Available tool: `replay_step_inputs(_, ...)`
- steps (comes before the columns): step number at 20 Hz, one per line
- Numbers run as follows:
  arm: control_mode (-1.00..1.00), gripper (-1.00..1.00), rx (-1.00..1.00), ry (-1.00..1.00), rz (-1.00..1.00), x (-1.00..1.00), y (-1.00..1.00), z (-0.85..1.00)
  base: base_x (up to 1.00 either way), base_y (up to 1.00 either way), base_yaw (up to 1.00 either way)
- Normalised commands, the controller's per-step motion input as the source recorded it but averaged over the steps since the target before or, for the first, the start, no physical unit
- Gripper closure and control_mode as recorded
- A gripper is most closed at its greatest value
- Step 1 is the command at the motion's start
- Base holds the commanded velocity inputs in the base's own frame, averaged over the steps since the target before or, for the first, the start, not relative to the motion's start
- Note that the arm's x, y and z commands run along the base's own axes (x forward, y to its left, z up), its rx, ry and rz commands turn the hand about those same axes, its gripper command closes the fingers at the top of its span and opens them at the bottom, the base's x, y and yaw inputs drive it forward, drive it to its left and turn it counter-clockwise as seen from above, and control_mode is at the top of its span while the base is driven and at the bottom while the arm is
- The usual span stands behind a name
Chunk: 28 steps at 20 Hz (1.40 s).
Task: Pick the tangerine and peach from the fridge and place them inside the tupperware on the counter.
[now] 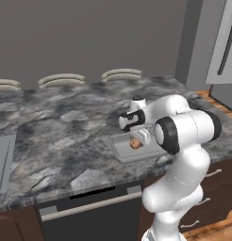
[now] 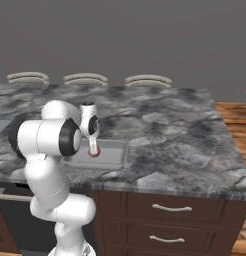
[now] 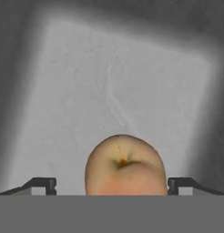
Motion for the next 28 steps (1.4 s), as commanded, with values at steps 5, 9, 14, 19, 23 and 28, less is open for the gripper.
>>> replay_step_inputs(5, -1.0, -1.0, 0.03, -0.26, -0.05, -0.5, 0.0, 0.3, 0.0, 0.0, 0.0)
replay_step_inputs(9, -1.0, -1.0, 0.0, -0.31, -0.04, -0.39, 0.0, 0.55, 0.0, 0.0, 0.0)
replay_step_inputs(14, -1.0, -1.0, 0.02, -0.14, -0.14, -0.43, 0.0, 0.62, 0.0, 0.0, 0.0)
replay_step_inputs(19, -1.0, -1.0, 0.48, 0.0, -0.49, -0.45, 0.0, 0.63, 0.0, 0.0, 0.0)
replay_step_inputs(23, -1.0, -1.0, 0.62, -0.01, -0.69, -0.5, 0.0, 0.71, 0.0, 0.0, 0.0)
replay_step_inputs(28, -1.0, -1.0, 0.36, -0.01, -0.82, -0.59, 0.0, 0.65, 0.0, 0.0, 0.0)
